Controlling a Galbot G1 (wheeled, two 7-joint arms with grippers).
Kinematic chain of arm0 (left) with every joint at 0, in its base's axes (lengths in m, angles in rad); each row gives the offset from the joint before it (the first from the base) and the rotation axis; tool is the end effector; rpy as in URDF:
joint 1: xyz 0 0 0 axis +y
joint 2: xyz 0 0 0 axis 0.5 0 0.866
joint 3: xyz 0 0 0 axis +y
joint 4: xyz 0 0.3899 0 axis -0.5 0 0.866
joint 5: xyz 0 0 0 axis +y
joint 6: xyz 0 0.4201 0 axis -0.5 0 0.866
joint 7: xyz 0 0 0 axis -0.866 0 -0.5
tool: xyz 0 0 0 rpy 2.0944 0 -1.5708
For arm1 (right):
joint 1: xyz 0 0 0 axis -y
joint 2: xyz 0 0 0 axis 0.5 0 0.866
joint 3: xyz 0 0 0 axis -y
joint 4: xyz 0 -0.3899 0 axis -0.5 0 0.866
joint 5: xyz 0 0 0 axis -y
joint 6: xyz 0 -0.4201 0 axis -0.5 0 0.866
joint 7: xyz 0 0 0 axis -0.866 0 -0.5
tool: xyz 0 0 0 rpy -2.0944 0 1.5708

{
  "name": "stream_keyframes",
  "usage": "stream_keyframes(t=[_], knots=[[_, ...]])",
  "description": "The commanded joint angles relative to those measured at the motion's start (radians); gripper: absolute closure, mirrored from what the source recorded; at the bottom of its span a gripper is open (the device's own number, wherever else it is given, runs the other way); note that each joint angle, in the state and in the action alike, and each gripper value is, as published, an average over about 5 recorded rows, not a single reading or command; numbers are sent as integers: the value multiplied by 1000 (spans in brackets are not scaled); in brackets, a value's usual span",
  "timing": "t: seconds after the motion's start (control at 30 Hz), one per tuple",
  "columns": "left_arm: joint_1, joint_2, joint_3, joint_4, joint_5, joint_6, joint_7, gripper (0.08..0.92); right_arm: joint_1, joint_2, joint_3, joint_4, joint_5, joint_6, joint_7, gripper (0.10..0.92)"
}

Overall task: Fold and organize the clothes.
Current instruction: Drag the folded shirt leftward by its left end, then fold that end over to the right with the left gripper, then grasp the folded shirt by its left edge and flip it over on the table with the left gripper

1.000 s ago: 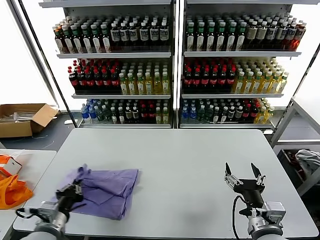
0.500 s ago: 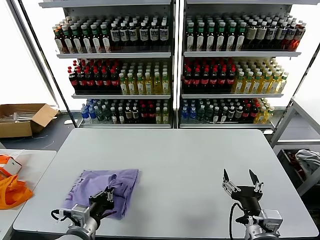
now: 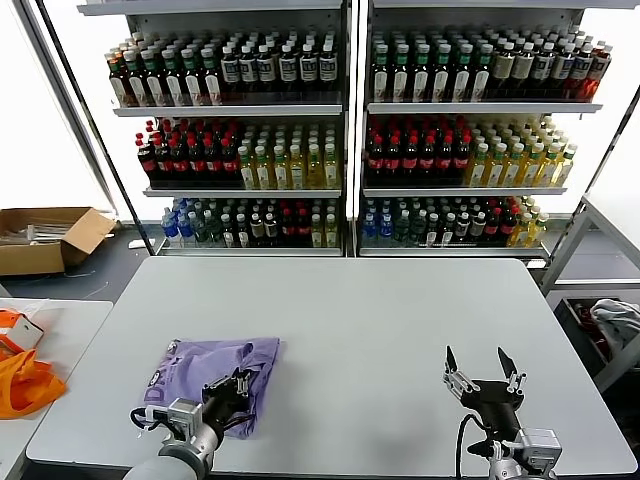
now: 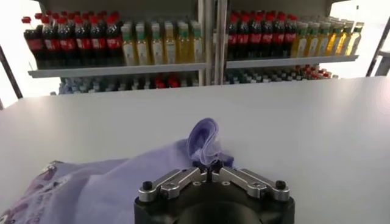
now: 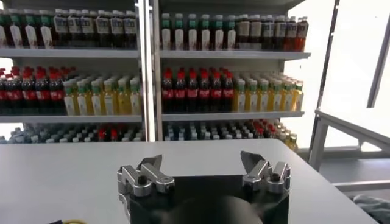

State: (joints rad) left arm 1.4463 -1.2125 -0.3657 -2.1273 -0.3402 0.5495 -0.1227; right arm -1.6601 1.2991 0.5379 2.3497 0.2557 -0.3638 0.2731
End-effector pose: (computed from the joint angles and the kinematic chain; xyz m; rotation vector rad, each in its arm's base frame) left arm 0.2558 0.0064 -0.3000 -0.2924 -2.6577 -0.0376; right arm 0.1927 -0.0296 -0.2457 -0.1250 -2.9223 0.0393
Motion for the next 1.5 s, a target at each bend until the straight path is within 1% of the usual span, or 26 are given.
stream_keyframes(t=[0.03,0.13,0.23,0.27,0.37,0.43,0.5,0.57,0.63,0.77,0.87,0.97,1.07,1.2,1.37,1.5], knots=[[-26,-26,41,72,9,-61,0,887,6,3,-9,-15,-6,3,-1,203],[-11,-44,61,87,2,-113,1,820,19,1,-16,-24,-3,3,-2,203],[4,-70,72,55,-138,-135,-21,734,33,-2,-23,-32,1,3,-2,203],[10,-78,75,23,-221,-132,-39,699,40,-3,-26,-37,3,2,-2,203],[20,-102,60,-125,-469,-100,-102,612,63,-9,-39,-54,9,1,0,203],[17,-105,26,-207,-562,-92,-127,560,81,-11,-51,-69,11,0,1,203],[19,-91,-22,-244,-599,-101,-135,500,97,-12,-64,-85,13,0,1,203],[32,-64,-89,-246,-595,-117,-143,439,113,-13,-79,-100,15,0,2,203],[46,-32,-160,-222,-542,-131,-148,387,128,-14,-92,-112,18,1,2,203],[68,35,-285,-120,-351,-158,-128,267,153,-22,-107,-121,28,0,2,203],[81,66,-337,-37,-206,-176,-92,202,163,-32,-106,-124,39,0,2,203],[84,75,-353,39,-81,-198,-60,181,165,-41,-100,-128,48,2,2,203],[78,78,-354,100,-27,-206,-47,178,162,-47,-94,-129,53,4,2,203],[70,80,-349,152,-20,-202,-33,177,157,-49,-87,-126,57,3,2,203],[70,81,-345,185,-25,-192,-5,177,154,-49,-83,-127,57,1,2,203],[73,81,-346,207,-114,-172,15,177,149,-47,-81,-127,56,1,1,203]])
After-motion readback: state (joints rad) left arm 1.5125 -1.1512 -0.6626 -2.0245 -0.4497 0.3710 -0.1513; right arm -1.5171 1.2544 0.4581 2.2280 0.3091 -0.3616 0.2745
